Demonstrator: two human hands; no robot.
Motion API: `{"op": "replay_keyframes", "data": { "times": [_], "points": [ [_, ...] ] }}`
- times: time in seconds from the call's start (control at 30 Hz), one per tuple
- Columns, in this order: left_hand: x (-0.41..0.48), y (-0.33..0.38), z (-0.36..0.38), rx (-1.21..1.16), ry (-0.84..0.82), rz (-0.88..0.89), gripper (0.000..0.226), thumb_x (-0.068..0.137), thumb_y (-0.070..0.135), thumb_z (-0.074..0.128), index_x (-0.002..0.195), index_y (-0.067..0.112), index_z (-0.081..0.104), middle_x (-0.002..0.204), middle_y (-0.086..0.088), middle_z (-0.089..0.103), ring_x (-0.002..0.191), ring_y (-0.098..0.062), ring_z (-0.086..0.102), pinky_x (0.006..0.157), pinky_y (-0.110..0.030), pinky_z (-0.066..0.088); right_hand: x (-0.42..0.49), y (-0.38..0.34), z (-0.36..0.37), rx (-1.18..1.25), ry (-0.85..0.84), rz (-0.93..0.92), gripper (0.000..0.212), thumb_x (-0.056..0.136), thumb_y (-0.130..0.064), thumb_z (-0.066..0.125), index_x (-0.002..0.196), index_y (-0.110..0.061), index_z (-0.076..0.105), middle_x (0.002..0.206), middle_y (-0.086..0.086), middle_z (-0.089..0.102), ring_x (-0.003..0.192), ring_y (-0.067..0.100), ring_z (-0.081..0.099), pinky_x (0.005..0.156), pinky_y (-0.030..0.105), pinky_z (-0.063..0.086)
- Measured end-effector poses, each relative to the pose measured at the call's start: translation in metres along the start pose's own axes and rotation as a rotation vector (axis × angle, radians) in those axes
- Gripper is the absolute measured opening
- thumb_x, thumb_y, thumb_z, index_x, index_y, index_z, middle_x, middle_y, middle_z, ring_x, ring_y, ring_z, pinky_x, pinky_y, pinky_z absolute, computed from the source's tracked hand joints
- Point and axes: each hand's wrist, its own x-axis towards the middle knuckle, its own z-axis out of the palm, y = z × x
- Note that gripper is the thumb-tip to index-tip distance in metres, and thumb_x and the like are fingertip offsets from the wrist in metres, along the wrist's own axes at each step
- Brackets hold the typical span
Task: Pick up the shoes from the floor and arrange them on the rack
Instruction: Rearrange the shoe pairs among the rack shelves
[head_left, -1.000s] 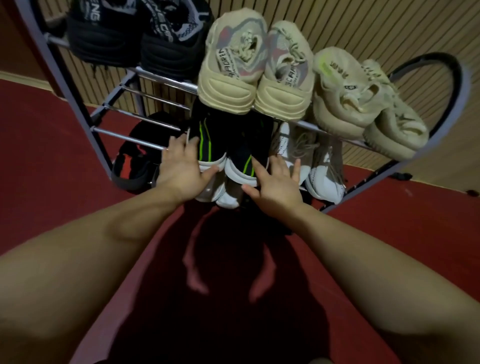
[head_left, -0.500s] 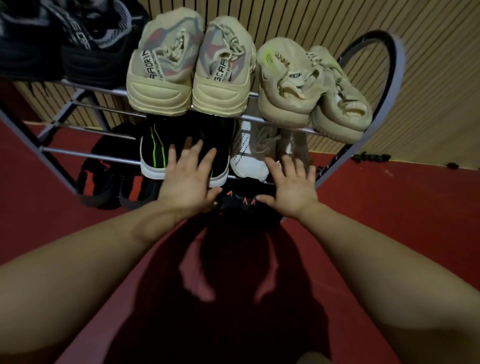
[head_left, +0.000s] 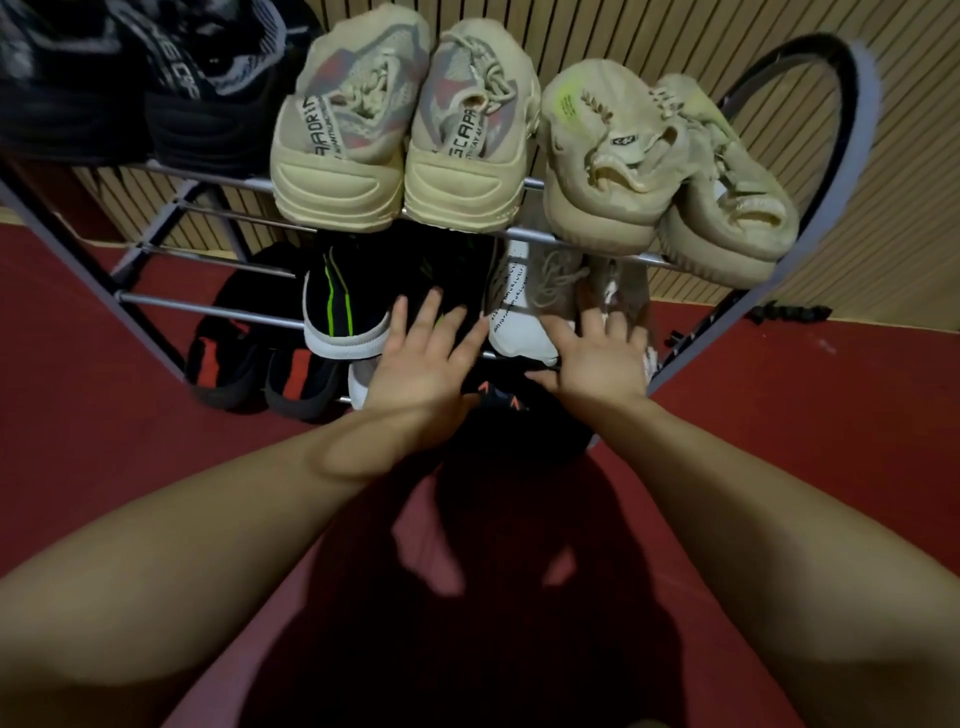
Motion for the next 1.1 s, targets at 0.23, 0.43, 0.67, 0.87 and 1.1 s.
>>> {"op": "replay_keyframes", "data": {
  "times": [0.23, 0.43, 0.67, 0.87, 1.1],
  "points": [
    [-0.009, -0.005, -0.001, -0.025, -0.016, 0.021, 0.073, 0.080, 0.040, 0.053, 0.144, 0.010, 0.036, 0.145, -0.016, 0.041, 0.141, -0.041, 0.021, 0.109, -0.055, -0.006, 0.001, -0.003, -0.017, -0.011, -0.046, 0.059, 0.063, 0.083, -0.065, 0.048, 0.139, -0.038, 0.040, 0.136, 0.014, 0.041, 0.126, 0.037, 0.029, 0.100, 0.044, 0.025],
    [-0.012, -0.006, 0.000, -0.096, -0.015, 0.022, 0.075, 0.088, 0.042, 0.050, 0.150, 0.014, 0.018, 0.156, -0.009, 0.020, 0.146, -0.031, -0.001, 0.112, -0.049, -0.014, -0.003, -0.008, -0.025, -0.080, -0.046, 0.088, 0.062, 0.082, -0.065, 0.049, 0.135, -0.033, 0.045, 0.136, 0.013, 0.041, 0.129, 0.036, 0.025, 0.107, 0.047, 0.017],
    [-0.016, -0.013, -0.005, -0.134, 0.003, 0.050, 0.073, 0.080, 0.044, 0.035, 0.142, 0.006, 0.039, 0.147, -0.015, 0.039, 0.142, -0.039, 0.021, 0.111, -0.054, -0.002, -0.007, -0.028, -0.031, 0.055, -0.209, 0.168, 0.070, 0.087, -0.047, 0.057, 0.142, -0.019, 0.024, 0.132, 0.016, 0.048, 0.121, 0.035, 0.046, 0.095, 0.040, 0.037],
    [-0.019, -0.015, -0.003, -0.153, -0.057, 0.062, 0.070, 0.081, 0.039, 0.028, 0.135, -0.001, 0.046, 0.142, -0.023, 0.044, 0.136, -0.044, 0.031, 0.110, -0.048, 0.012, -0.009, -0.045, -0.037, 1.275, -0.347, 0.542, 0.071, 0.091, -0.011, 0.045, 0.144, -0.031, 0.003, 0.083, 0.010, 0.058, 0.062, 0.022, 0.057, 0.056, 0.030, 0.048],
    [-0.019, -0.027, 0.000, -0.124, -0.017, 0.135, 0.072, 0.065, 0.020, 0.078, 0.131, 0.005, 0.053, 0.132, -0.020, 0.055, 0.124, -0.042, 0.048, 0.099, -0.052, 0.040, 0.004, -0.043, -0.030, 1.737, -0.265, 0.754, 0.042, 0.097, -0.022, 0.047, 0.136, -0.016, 0.035, 0.128, 0.004, 0.053, 0.072, 0.020, 0.067, 0.045, 0.024, 0.053]
  ]
}}
